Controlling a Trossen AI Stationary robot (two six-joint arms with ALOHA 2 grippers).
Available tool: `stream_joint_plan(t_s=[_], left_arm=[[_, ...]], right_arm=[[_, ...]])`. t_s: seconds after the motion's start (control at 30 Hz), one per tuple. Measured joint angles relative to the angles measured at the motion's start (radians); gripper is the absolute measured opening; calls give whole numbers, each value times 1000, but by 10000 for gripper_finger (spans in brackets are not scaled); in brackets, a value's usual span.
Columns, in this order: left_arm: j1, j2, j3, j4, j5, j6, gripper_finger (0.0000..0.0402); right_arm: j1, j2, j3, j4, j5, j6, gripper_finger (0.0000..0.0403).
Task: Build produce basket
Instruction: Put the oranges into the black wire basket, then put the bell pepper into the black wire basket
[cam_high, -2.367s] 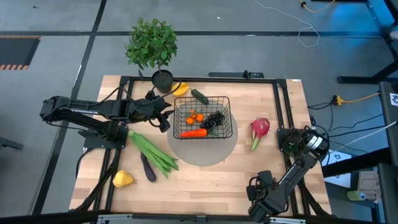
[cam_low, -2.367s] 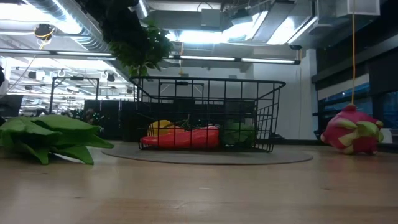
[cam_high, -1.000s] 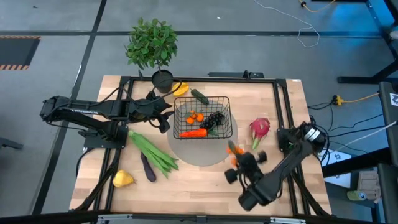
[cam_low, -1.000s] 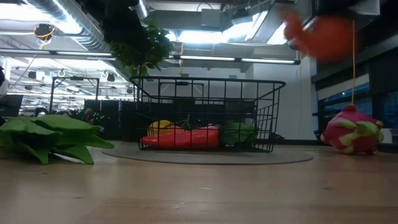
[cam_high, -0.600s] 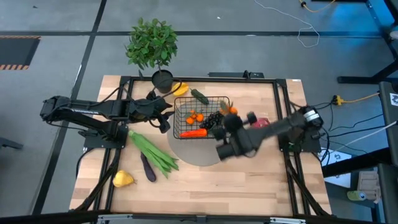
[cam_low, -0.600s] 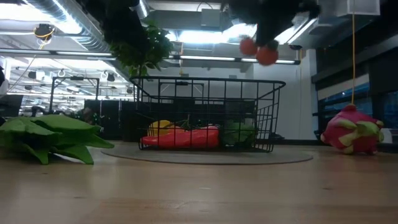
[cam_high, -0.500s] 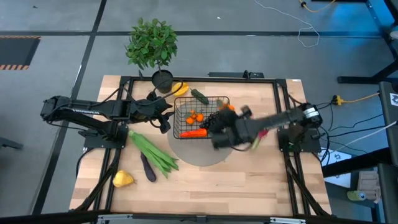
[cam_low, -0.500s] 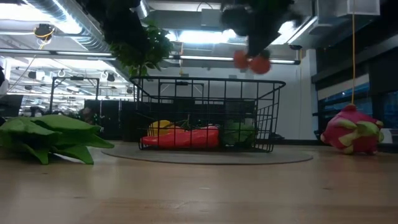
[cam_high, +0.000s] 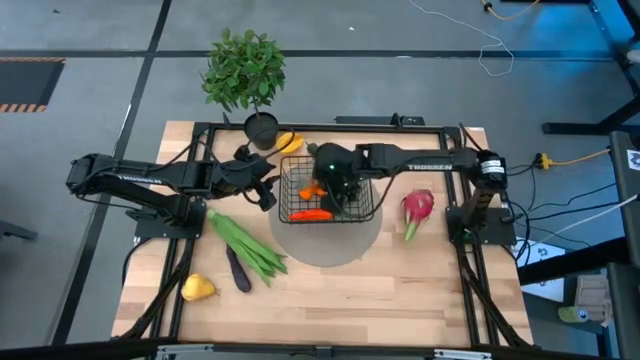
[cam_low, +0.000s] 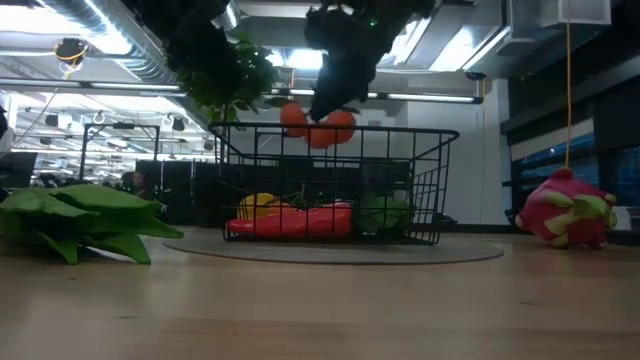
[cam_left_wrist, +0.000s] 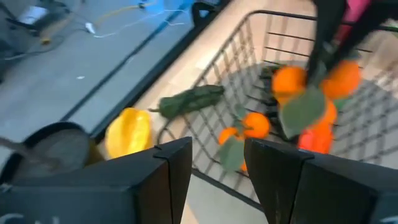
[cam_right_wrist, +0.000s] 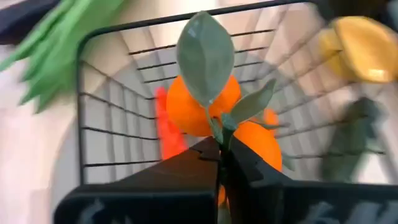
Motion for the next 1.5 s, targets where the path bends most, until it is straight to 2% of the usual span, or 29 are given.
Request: stream_joint_plan(t_s=[0.13,0.3,0.5,0.67,0.8,0.9,1.0,1.13,1.2,1.27,1.37,1.5], left_arm=[[0,0,0,0,-31,0,135],[0,0,0,-1,-31,0,135],[0,0,0,-11,-31,-1,135],[0,0,0,-19,-31,-6,135],[0,0,0,-22,-31,-8,135],[0,0,0,-24,-31,-10,135],[0,0,0,-26,-27,-10,135],[-1,0,0,-32,-26,-10,135],[0,0,0,-34,-26,-10,135],[0,0,0,-34,-26,-9,135],[0,0,0,-34,-25,-4,135],[0,0,0,-35,-24,-1,135]], right_arm=[[-9,42,0,111,-2,27,10],[-7,72,0,243,-4,7,72],[-9,65,0,181,-2,64,150],[-7,41,0,53,32,92,171],[-14,-6,0,-5,231,75,167],[-15,-50,0,-8,430,9,162],[-13,-90,0,10,676,-108,160],[-29,-119,0,164,1026,-333,160],[-63,-129,0,294,1084,-440,160],[-119,-142,0,403,1039,-482,160],[-226,-157,1,478,868,-442,160],[-400,-141,23,499,448,-246,160]])
